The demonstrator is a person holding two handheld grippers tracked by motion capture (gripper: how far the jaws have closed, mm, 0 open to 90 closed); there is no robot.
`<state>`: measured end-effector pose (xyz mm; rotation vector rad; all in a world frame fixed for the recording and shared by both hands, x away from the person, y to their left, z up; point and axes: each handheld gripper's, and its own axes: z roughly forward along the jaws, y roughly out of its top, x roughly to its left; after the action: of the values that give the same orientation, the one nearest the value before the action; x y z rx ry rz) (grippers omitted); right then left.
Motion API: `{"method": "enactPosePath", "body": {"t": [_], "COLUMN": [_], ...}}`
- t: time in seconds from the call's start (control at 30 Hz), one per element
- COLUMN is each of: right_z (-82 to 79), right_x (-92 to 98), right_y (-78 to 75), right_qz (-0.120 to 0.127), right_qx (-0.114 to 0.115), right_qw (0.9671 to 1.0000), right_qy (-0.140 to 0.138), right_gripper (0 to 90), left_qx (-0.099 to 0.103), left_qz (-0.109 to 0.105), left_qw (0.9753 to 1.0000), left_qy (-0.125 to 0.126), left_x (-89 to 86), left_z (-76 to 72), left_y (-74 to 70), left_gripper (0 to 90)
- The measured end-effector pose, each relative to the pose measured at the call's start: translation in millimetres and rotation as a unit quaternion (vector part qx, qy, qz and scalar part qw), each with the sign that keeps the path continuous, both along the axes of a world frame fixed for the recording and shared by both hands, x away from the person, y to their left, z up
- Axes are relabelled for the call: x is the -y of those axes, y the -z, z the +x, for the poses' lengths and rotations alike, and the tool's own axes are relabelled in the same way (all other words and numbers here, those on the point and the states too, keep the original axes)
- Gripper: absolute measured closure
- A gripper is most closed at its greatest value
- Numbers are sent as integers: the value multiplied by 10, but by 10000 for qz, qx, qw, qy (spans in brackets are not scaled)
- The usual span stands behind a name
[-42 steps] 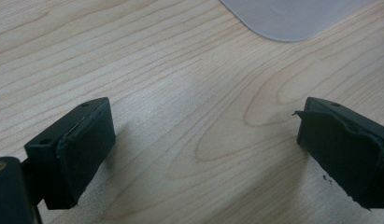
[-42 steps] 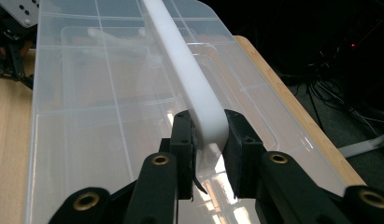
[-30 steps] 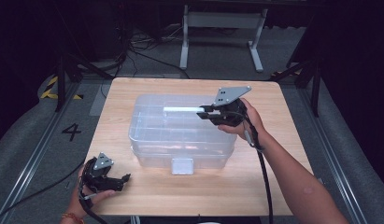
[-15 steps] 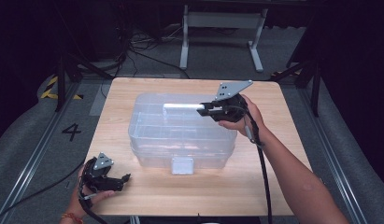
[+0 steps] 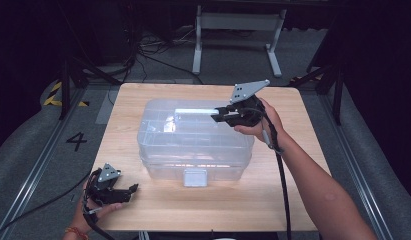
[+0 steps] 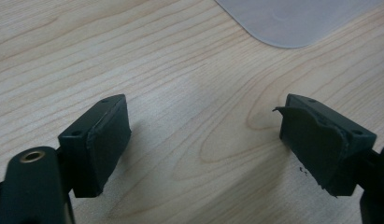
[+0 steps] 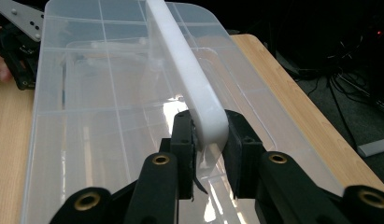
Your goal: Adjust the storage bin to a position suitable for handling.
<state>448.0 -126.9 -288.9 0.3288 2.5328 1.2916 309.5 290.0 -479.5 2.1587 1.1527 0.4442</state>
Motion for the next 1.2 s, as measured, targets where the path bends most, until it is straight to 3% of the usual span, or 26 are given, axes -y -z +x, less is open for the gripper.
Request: {"method": "enactPosePath", "body": {"t": [0.17, 0.37, 0.5, 0.7, 0.9, 1.2], "right_z": [16, 37, 47, 67, 88, 120], "right_x": [3, 4, 10, 17, 11, 0], "right_y": [-10, -26, -25, -27, -46, -75], "right_qz": [8, 22, 66, 150, 177, 163], "right_qx": [-37, -67, -74, -109, -132, -142], "right_qw": [10000, 10000, 10000, 9998, 9997, 9996], "right_qy": [-6, 2, 8, 45, 101, 156], "right_gripper": [760, 759, 758, 754, 751, 745], "left_qx": [-96, 142, 167, 461, 875, 1079], "left_qz": [-16, -40, -145, -251, -317, -605], "left_qw": [9999, 9999, 9997, 9984, 9951, 9917], "left_qy": [-39, 22, 122, 196, 343, 335], "left_x": [-8, 14, 31, 83, 163, 193], "left_z": [8, -41, -42, -42, -39, -18], "left_y": [-53, -154, -249, -511, -767, -957], "left_gripper": [232, 270, 294, 341, 360, 414]}}
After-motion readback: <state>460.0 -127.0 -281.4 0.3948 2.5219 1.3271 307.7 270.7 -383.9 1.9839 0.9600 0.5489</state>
